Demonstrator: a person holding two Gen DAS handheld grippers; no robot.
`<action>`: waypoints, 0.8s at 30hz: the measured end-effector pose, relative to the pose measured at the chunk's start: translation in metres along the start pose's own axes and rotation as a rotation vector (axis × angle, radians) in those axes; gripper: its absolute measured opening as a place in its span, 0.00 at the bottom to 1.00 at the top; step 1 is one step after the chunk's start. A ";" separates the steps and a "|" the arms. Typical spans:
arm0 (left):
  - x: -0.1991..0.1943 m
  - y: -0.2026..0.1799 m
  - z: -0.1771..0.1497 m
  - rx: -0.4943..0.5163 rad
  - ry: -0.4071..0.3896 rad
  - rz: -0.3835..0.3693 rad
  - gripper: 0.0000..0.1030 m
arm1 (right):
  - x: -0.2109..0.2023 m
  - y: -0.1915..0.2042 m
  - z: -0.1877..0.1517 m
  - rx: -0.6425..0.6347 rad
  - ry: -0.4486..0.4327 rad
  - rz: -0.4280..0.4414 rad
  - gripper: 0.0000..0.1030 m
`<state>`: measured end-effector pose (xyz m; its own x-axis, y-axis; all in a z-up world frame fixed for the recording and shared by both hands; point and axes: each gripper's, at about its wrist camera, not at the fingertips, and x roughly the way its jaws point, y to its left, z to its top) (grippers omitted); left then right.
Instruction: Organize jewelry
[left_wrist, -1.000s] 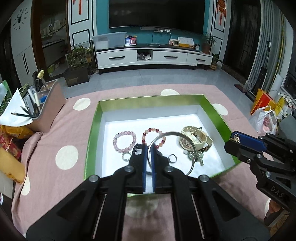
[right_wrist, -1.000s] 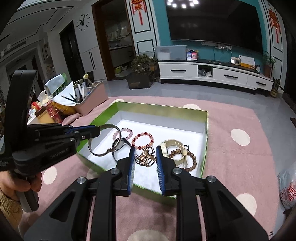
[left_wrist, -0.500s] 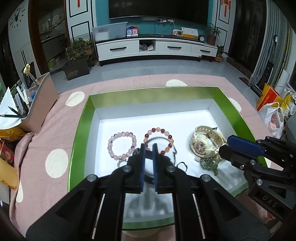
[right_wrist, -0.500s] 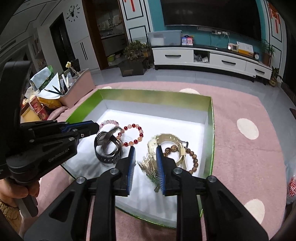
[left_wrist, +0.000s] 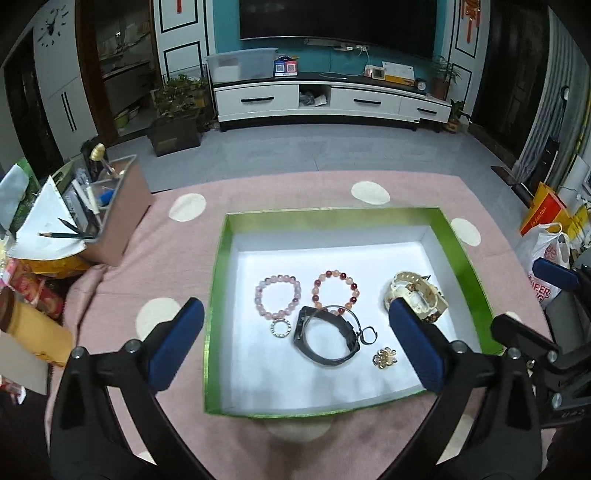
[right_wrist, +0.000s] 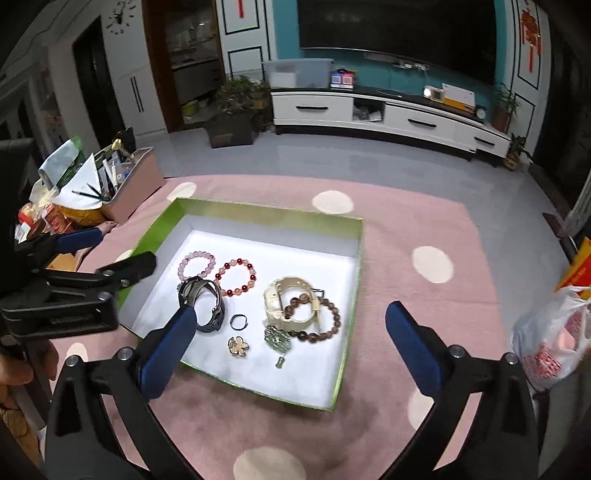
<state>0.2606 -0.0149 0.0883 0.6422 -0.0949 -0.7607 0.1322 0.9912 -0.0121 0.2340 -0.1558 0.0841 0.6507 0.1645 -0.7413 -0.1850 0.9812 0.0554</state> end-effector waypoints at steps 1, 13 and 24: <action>-0.006 0.002 0.003 -0.007 -0.004 0.006 0.98 | -0.005 0.000 0.004 -0.001 0.007 -0.010 0.99; -0.051 -0.007 0.021 0.012 0.024 0.143 0.98 | -0.040 0.009 0.023 -0.007 -0.009 -0.019 0.99; -0.059 -0.005 0.025 -0.003 0.004 0.140 0.98 | -0.042 0.012 0.026 -0.009 -0.006 -0.036 0.99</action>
<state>0.2409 -0.0167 0.1501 0.6510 0.0450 -0.7577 0.0393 0.9949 0.0928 0.2237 -0.1483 0.1332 0.6613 0.1300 -0.7388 -0.1682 0.9855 0.0229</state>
